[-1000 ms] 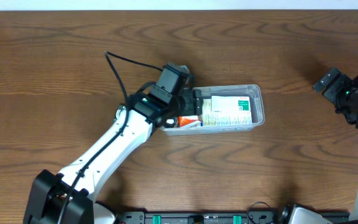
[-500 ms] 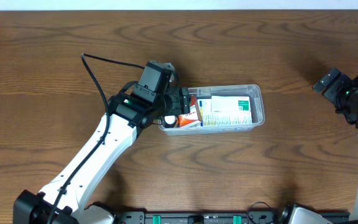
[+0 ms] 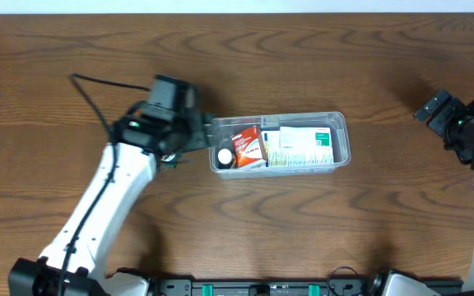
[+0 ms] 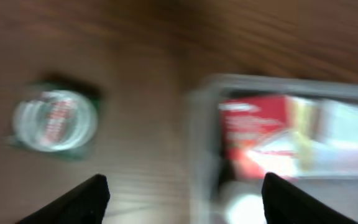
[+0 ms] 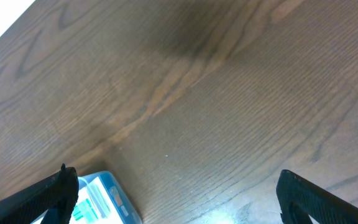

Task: Pack container
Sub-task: 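Grasp the green Zam-Buk tin with the left gripper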

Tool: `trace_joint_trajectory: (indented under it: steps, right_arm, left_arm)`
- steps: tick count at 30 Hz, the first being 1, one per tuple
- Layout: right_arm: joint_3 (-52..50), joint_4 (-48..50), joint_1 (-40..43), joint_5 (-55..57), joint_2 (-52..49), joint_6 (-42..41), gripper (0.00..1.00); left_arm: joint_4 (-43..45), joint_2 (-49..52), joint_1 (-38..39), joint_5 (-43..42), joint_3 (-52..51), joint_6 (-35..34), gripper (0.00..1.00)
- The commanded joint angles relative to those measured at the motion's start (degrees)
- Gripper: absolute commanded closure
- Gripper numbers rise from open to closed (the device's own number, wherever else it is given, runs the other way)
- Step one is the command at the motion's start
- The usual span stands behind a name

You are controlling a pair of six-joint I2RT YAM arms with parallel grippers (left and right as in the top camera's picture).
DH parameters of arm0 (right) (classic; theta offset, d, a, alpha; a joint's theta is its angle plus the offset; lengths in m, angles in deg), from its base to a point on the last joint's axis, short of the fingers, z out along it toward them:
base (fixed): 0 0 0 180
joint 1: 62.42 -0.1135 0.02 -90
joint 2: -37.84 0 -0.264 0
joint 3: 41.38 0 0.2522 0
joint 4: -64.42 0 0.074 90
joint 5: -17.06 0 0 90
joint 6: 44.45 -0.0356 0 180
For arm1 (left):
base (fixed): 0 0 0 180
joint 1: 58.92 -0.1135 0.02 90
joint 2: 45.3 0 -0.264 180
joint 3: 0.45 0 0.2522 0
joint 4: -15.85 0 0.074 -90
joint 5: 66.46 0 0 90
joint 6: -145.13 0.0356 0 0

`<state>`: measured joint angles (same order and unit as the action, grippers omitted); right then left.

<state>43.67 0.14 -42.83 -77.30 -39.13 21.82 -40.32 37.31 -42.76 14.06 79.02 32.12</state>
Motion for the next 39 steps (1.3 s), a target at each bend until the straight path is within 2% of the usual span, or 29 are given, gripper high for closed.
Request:
trace_joint_trajectory:
  steps: [1,3,11,15,30,32,35,39]
  right_arm:
    - [0.3,0.0,0.3,-0.2,0.6,-0.7,0.01]
    - [0.3,0.0,0.3,-0.2,0.6,-0.7,0.01]
    - [0.3,0.0,0.3,-0.2,0.6,-0.7,0.01]
    - [0.3,0.0,0.3,-0.2,0.6,-0.7,0.01]
    - [0.3,-0.1,0.3,-0.2,0.6,-0.7,0.01]
    - [0.3,-0.1,0.3,-0.2,0.6,-0.7,0.01]
    - [0.3,-0.1,0.3,-0.2,0.6,-0.7,0.01]
    - [0.3,-0.1,0.3,-0.2,0.6,-0.7,0.01]
  left_arm:
    - [-3.0,0.9,-5.9,6.2,1.2,4.6,0.2]
    - [-3.8,2.9,-8.6,6.1,1.2,7.9,0.2]
    - [-2.5,13.0,-12.2,6.1,1.2,33.6,0.21]
    - [-1.6,17.8,-12.2,6.1,1.2,40.2,0.23]
    - [1.0,25.4,-12.2,6.1,1.2,38.1,0.23]
    - [1.0,25.4,-12.2,6.1,1.2,38.1,0.3]
    - [0.8,25.4,-12.2,6.1,1.2,38.1,0.45]
    - [-0.1,25.0,-12.2,6.1,1.2,38.1,0.46]
